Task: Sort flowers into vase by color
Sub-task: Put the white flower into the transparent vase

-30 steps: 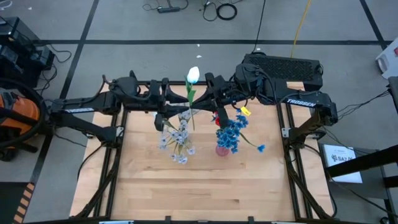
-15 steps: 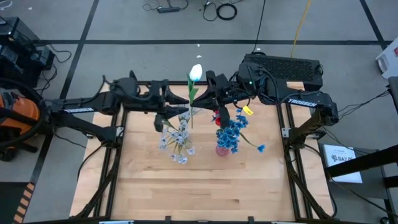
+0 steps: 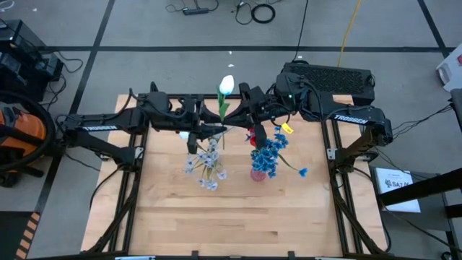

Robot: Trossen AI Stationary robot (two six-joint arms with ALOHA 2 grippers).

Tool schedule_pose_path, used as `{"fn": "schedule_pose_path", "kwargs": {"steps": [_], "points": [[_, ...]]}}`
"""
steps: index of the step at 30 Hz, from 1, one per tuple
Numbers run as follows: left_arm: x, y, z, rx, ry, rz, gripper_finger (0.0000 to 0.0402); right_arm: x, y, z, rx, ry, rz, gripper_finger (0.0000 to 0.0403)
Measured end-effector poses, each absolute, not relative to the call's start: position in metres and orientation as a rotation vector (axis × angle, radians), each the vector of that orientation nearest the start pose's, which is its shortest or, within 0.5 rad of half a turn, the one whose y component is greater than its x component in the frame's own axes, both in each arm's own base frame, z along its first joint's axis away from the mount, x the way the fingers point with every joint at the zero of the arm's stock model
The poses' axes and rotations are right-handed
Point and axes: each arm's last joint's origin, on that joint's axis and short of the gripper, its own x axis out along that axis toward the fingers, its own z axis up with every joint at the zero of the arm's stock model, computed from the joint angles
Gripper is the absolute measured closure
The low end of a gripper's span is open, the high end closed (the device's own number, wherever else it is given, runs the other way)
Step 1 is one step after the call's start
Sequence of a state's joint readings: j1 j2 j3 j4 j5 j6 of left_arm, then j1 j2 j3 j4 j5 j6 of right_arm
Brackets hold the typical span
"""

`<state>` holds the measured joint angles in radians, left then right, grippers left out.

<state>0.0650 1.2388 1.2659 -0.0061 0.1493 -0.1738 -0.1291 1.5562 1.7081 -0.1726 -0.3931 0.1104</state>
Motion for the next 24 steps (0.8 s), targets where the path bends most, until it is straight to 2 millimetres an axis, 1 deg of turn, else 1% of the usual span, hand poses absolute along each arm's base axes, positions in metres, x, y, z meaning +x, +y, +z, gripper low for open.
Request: {"fn": "schedule_pose_path", "kwargs": {"steps": [2,4,6,9,10,13,15,16,19,21,23,24], "points": [[0.273,0.013,0.422,-0.172,-0.013,-0.086,0.0264,0.342,-0.033,0.461,0.119,0.047,0.262,0.0403],[0.273,0.013,0.422,-0.172,-0.014,-0.086,0.0281,0.342,-0.033,0.459,0.123,0.063,0.258,0.0403],[0.273,0.013,0.422,-0.161,-0.013,-0.086,0.0310,0.342,-0.034,0.458,0.125,0.074,0.239,0.0403],[0.273,0.013,0.421,-0.121,-0.012,-0.086,0.0374,0.342,-0.035,0.456,0.129,0.089,0.212,0.0402],[0.273,0.013,0.421,-0.119,-0.009,-0.085,0.0385,0.342,-0.035,0.456,0.131,0.096,0.201,0.0401],[0.273,0.014,0.420,-0.122,-0.004,-0.060,0.0390,0.340,-0.040,0.454,0.135,0.122,0.167,0.0392],[0.270,0.015,0.421,-0.122,-0.005,-0.028,0.0391,0.332,-0.046,0.455,0.142,0.152,0.146,0.0381],[0.267,0.016,0.423,-0.122,-0.012,-0.015,0.0391,0.327,-0.050,0.457,0.145,0.162,0.128,0.0375],[0.251,0.015,0.432,-0.121,-0.028,0.033,0.0392,0.300,-0.061,0.469,0.153,0.169,0.064,0.0358],[0.238,0.016,0.438,-0.123,-0.031,0.070,0.0392,0.275,-0.067,0.479,0.153,0.174,0.012,0.0348],[0.225,0.015,0.444,-0.123,-0.054,0.110,0.0392,0.249,-0.070,0.486,0.153,0.196,-0.087,0.0342],[0.215,0.014,0.448,-0.124,-0.073,0.133,0.0392,0.236,-0.071,0.488,0.153,0.211,-0.151,0.0340]]}}
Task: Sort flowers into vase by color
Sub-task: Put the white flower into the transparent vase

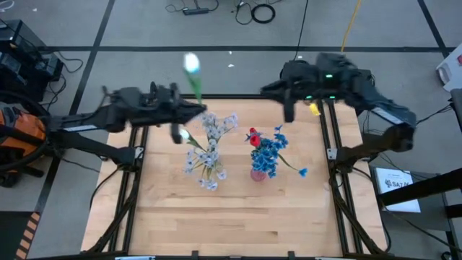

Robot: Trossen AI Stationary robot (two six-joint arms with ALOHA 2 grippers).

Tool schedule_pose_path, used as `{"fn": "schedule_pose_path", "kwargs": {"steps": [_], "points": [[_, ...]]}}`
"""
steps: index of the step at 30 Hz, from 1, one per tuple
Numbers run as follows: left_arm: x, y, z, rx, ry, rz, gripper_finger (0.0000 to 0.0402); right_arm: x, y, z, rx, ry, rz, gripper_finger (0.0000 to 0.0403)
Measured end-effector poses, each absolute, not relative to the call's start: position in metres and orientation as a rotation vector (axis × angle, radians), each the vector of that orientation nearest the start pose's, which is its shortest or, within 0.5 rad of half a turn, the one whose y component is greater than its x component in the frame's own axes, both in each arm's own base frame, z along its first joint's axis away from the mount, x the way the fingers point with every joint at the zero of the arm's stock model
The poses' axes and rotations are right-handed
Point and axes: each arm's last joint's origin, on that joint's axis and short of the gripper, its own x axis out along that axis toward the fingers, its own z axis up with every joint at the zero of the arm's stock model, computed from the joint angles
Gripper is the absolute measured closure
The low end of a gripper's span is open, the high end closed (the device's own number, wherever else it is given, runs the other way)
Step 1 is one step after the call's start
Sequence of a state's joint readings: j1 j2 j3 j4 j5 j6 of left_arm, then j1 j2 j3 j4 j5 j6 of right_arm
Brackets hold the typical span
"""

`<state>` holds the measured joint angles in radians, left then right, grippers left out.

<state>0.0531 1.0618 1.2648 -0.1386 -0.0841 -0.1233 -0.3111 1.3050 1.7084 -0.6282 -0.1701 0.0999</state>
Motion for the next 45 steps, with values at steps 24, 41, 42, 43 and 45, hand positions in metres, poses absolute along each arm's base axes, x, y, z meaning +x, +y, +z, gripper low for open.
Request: {"fn": "schedule_pose_path", "kwargs": {"steps": [24,41,42,43,45], "points": [[0.148,-0.054,0.420,-0.038,-0.032,0.395,0.0394,0.143,-0.048,0.395,0.400,0.366,-0.518,0.0385],[0.136,-0.053,0.310,-0.059,-0.255,0.379,0.0394,0.159,-0.051,0.376,0.476,0.264,-0.462,0.0385],[0.137,-0.052,0.304,-0.058,-0.280,0.369,0.0394,0.159,-0.051,0.377,0.476,0.258,-0.461,0.0385],[0.137,-0.051,0.299,-0.056,-0.300,0.365,0.0394,0.160,-0.051,0.377,0.476,0.251,-0.460,0.0385],[0.139,-0.049,0.288,-0.060,-0.321,0.374,0.0394,0.160,-0.051,0.378,0.474,0.242,-0.463,0.0385]]}}
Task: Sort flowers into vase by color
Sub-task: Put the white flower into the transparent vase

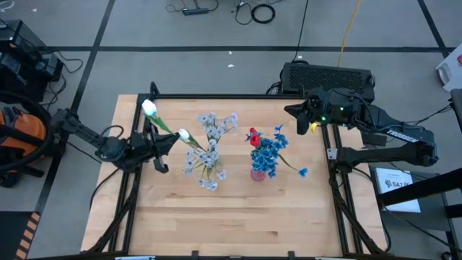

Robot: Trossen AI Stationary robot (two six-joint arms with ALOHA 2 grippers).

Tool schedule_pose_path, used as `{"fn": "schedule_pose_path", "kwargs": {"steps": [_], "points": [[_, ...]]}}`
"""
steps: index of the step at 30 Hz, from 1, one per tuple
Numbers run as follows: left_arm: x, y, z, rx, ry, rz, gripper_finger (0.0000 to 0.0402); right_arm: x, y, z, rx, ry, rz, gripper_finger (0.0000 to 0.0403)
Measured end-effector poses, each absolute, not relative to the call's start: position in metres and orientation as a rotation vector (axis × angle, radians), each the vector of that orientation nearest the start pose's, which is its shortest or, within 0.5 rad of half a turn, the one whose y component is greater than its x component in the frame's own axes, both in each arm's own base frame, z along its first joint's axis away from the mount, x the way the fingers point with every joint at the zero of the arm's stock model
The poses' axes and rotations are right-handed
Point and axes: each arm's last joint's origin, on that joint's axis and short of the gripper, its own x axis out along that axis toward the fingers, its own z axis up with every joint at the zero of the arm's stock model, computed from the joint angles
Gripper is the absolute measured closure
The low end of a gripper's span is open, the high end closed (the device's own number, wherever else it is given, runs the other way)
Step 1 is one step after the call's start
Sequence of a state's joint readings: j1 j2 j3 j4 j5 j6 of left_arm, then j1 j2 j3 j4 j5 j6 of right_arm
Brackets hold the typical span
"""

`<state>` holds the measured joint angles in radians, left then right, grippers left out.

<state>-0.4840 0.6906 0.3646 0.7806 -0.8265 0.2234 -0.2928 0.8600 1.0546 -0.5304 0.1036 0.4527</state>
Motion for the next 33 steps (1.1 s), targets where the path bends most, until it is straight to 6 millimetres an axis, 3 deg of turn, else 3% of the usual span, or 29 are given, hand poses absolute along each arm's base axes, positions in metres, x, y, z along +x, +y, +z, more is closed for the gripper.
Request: {"fn": "schedule_pose_path", "kwargs": {"steps": [11,18,33], "points": [[0.165,-0.038,0.265,0.044,-0.257,0.377,0.0394,0.160,-0.052,0.379,0.504,0.220,-0.480,0.0385],[0.178,-0.034,0.262,0.003,-0.309,0.307,0.0394,0.161,-0.053,0.379,0.519,0.215,-0.500,0.0385],[0.196,-0.037,0.241,-0.010,-0.209,0.298,0.0394,0.174,-0.057,0.370,0.529,0.264,-0.513,0.0385]]}}
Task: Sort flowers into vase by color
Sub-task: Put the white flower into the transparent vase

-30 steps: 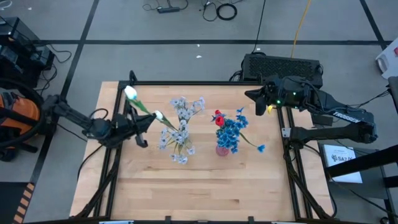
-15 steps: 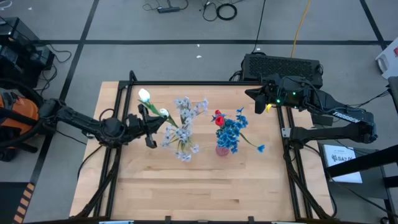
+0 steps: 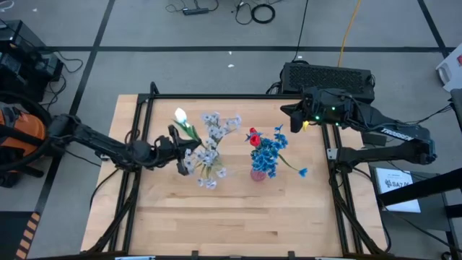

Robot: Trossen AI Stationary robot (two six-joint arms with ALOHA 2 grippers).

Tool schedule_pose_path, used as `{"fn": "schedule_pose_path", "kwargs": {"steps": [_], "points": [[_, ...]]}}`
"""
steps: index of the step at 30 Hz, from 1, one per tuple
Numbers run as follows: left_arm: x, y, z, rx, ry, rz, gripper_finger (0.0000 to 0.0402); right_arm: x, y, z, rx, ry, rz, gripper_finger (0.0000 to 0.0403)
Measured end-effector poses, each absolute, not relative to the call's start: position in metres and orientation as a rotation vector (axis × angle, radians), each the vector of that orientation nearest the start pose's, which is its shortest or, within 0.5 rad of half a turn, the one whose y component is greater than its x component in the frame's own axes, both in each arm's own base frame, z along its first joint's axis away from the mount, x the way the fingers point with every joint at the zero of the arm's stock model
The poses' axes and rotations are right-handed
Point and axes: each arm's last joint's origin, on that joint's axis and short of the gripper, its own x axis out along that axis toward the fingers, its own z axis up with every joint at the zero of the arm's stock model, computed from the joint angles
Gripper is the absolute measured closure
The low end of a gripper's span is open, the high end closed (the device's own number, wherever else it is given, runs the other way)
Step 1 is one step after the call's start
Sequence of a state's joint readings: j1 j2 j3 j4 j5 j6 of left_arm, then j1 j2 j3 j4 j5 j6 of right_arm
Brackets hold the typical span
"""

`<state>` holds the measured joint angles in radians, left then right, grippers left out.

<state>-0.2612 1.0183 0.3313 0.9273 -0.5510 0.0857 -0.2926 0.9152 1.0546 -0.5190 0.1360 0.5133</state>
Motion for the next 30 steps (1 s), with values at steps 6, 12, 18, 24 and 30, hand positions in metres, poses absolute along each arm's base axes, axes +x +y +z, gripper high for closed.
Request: {"fn": "schedule_pose_path", "kwargs": {"steps": [6,12,18,24,30], "points": [[0.204,-0.039,0.229,0.002,-0.148,0.296,0.0394,0.181,-0.059,0.366,0.530,0.290,-0.518,0.0385],[0.214,-0.036,0.214,-0.054,-0.090,0.321,0.0394,0.182,-0.059,0.369,0.529,0.258,-0.508,0.0385],[0.222,-0.033,0.200,-0.086,-0.035,0.345,0.0394,0.182,-0.059,0.370,0.525,0.254,-0.503,0.0385],[0.229,-0.031,0.183,-0.130,0.025,0.363,0.0390,0.183,-0.059,0.369,0.509,0.259,-0.501,0.0385],[0.233,-0.032,0.180,-0.126,0.032,0.363,0.0389,0.183,-0.059,0.369,0.502,0.264,-0.495,0.0385]]}}
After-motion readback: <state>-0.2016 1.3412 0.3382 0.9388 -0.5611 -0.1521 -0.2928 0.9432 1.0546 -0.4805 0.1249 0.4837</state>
